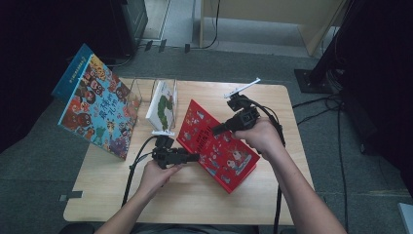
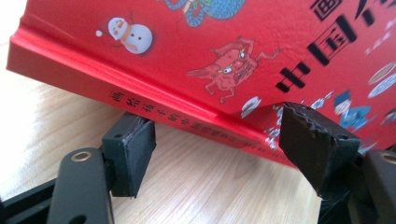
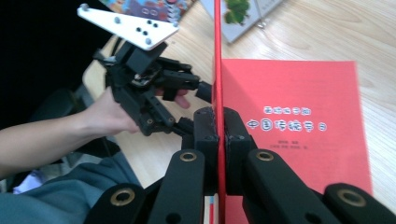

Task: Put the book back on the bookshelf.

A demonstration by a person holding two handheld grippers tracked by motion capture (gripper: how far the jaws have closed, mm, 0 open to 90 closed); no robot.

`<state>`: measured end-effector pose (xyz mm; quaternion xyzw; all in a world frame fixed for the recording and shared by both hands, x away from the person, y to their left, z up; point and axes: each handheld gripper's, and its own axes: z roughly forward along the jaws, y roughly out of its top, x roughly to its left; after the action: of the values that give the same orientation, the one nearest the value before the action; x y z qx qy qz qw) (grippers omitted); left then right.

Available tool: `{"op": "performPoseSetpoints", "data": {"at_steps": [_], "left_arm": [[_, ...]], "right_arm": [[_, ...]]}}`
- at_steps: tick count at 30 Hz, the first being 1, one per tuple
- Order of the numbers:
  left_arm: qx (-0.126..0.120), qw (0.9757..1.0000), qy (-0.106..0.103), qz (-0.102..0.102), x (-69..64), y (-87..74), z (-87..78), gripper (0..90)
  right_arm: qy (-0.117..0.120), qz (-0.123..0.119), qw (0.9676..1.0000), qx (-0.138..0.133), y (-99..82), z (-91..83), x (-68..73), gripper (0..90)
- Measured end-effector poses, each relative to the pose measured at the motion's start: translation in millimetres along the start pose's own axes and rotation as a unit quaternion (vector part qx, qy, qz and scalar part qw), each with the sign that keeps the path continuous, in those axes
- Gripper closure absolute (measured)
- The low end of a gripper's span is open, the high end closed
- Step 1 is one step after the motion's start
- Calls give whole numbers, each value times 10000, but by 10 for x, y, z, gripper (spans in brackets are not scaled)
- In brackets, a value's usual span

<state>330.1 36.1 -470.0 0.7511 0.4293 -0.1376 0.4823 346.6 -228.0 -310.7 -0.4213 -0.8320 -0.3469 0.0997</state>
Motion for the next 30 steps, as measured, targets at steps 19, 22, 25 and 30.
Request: {"op": "performPoseSetpoints", "data": {"at_steps": [19,22,25,30], "left_arm": [[-155,9977,-323,576,-134,270,-366,298],[-328,9955,-526,717,-116,282,-447,351],[-345,9915,-895,876,-121,294,-524,442],[-194,9876,-941,1237,-152,351,-621,566]], "right_arm": [[921,-796,9865,-1100,-371,-156,-23,861],[998,-757,9851,-1181,-426,-120,-80,882],[1268,-624,9820,-1252,-485,-92,-179,889],[1185,-1008,9785,-1352,-500,-56,-238,844]]}}
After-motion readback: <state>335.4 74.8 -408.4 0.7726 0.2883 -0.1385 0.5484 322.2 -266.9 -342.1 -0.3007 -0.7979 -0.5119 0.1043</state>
